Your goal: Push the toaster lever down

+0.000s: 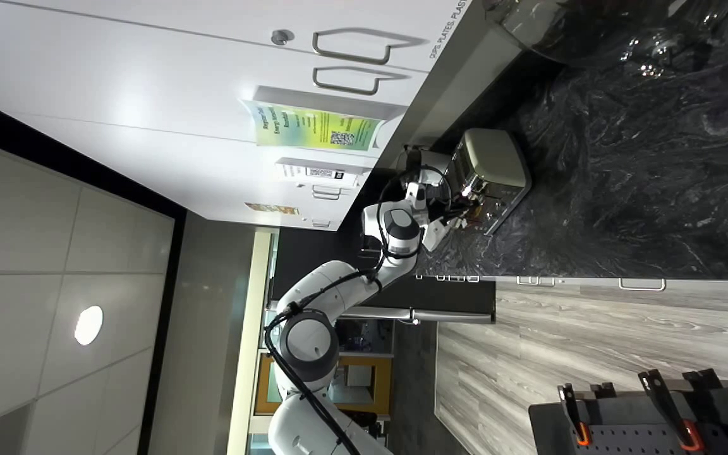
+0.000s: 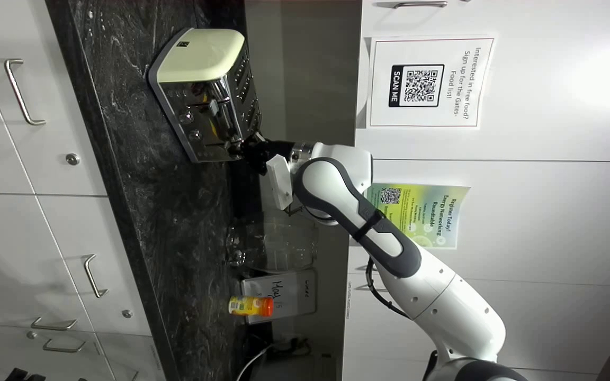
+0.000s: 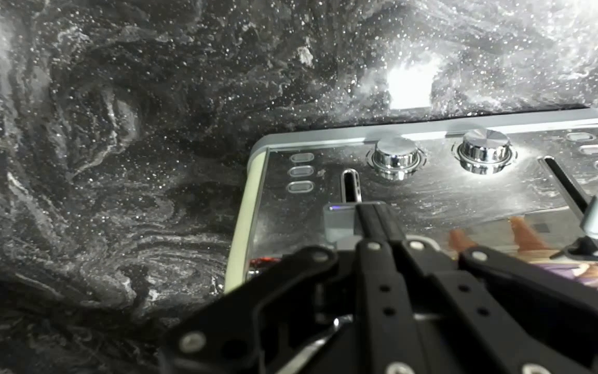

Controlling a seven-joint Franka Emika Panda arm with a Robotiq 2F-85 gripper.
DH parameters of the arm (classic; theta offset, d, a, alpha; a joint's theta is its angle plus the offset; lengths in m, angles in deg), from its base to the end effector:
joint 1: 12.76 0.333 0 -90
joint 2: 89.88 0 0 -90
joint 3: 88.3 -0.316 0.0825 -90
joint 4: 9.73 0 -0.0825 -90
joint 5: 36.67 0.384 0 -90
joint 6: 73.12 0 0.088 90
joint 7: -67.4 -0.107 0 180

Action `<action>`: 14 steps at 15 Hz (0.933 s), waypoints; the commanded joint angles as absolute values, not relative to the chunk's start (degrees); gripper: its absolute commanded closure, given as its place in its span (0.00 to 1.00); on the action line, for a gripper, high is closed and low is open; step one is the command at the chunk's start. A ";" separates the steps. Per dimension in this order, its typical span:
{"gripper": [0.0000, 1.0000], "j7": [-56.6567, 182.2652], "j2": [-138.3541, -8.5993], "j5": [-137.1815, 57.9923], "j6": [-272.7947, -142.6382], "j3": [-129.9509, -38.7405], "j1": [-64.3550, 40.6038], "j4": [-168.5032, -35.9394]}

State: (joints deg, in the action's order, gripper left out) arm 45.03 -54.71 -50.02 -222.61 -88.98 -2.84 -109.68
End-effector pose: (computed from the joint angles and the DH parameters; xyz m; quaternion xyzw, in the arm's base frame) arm 0.6778 0.1310 0.2477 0.9898 -0.0111 0.1386 0.0297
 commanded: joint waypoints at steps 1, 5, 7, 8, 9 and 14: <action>1.00 47.14 -52.75 -48.15 -222.86 -87.34 -1.63 -107.61; 1.00 47.27 -50.83 -48.14 -224.22 -86.97 -1.49 -107.15; 1.00 47.09 -49.97 -48.12 -225.18 -86.81 -1.39 -106.97; 1.00 46.92 -49.58 -48.27 -225.75 -86.56 -1.22 -106.91; 1.00 46.78 -49.15 -48.42 -226.34 -86.28 -1.08 -106.85; 1.00 46.51 -46.91 -48.24 -228.04 -85.20 -0.25 -106.19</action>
